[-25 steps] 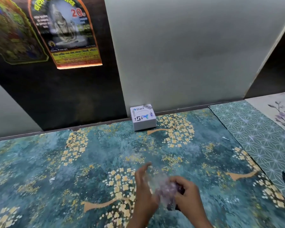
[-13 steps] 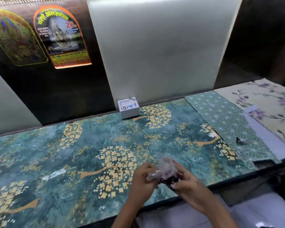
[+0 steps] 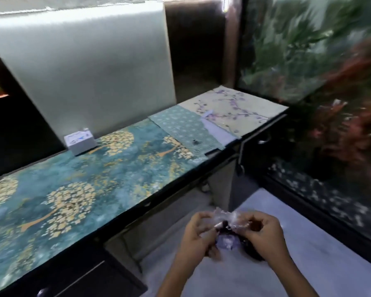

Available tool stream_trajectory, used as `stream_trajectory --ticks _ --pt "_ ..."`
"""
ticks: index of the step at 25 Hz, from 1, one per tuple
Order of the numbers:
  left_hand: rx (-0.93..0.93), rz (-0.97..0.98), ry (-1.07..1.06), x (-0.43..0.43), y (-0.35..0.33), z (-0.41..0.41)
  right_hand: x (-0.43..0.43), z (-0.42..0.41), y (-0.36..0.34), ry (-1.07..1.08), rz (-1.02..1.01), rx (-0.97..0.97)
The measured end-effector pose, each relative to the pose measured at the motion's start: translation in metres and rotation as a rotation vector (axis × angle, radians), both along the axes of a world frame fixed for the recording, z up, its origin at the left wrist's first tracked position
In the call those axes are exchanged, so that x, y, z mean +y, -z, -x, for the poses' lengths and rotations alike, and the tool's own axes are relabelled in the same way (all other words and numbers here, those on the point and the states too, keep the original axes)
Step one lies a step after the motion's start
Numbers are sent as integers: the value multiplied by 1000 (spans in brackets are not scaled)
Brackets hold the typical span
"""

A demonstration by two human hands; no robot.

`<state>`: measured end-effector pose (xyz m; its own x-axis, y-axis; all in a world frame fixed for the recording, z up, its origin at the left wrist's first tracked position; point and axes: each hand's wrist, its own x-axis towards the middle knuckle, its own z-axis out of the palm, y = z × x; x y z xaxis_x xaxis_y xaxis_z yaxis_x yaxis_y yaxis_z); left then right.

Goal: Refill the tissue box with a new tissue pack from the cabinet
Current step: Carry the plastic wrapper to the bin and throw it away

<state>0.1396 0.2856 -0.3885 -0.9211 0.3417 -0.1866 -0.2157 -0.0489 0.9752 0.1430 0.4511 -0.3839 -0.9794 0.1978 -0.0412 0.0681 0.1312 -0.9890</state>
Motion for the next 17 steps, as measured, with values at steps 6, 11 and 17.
stream_trajectory --ticks 6,11,17 --pt "212 133 -50 56 8 -3 24 -38 4 332 162 56" --pt "224 311 -104 77 23 15 13 -55 14 213 86 -38" --pt "176 265 415 91 36 45 61 -41 41 331 169 -132"
